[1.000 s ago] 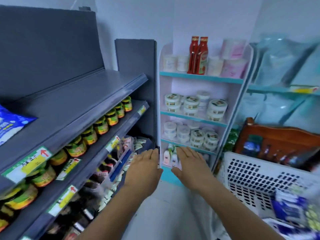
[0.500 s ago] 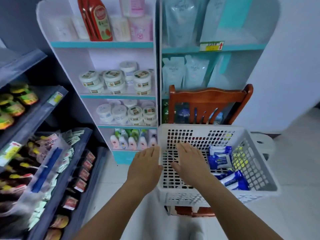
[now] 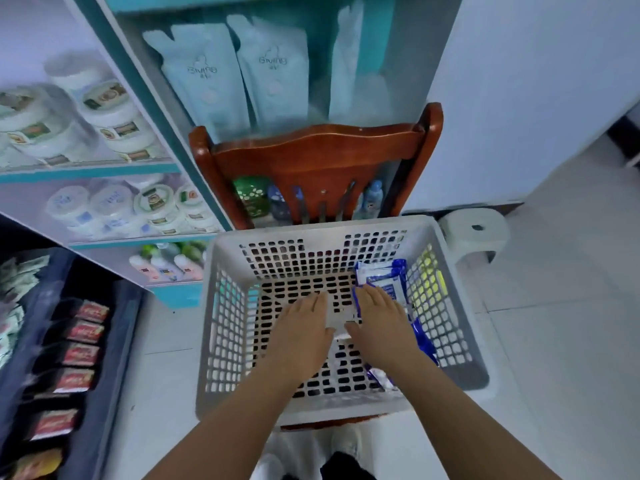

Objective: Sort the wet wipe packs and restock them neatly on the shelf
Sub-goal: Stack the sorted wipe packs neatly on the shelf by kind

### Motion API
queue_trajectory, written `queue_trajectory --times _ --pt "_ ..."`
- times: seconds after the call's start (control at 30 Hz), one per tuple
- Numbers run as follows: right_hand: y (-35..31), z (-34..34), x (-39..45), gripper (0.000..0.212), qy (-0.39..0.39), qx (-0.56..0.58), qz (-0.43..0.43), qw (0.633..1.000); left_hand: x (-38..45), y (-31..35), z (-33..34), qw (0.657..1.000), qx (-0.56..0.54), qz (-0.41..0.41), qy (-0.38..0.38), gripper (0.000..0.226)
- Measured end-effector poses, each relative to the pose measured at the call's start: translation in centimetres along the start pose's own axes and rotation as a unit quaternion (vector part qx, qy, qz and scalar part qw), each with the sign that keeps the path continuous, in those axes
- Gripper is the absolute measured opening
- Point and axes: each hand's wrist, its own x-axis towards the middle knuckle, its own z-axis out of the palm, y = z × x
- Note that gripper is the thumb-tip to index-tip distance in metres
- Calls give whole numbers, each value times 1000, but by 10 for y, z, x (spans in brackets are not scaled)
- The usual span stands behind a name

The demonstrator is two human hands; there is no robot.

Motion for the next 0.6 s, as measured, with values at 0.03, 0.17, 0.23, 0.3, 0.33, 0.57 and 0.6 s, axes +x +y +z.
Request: queue_trajectory --times 0.03,0.17,0.23,0.3,0.33,0.57,0.6 --pt "8 5 7 69 -4 0 11 1000 10 2 6 1000 -1 1 -8 62" --pt "39 23 36 66 -15 11 45 999 53 0 32 1000 -5 16 -26 62" --pt "54 35 51 67 -23 12 60 998 73 -3 47 999 -7 19 -43 62" --pt "68 46 62 70 -36 16 80 996 91 -5 63 998 -16 26 -59 61" --pt "76 51 67 70 -47 12 86 995 99 -6 72 997 -20 27 -70 61" --pt "113 90 86 69 -162 -64 75 982 127 -5 142 985 -12 72 -158 68" --pt "116 96 89 65 -176 -78 73 979 129 -6 151 984 -10 77 -162 67"
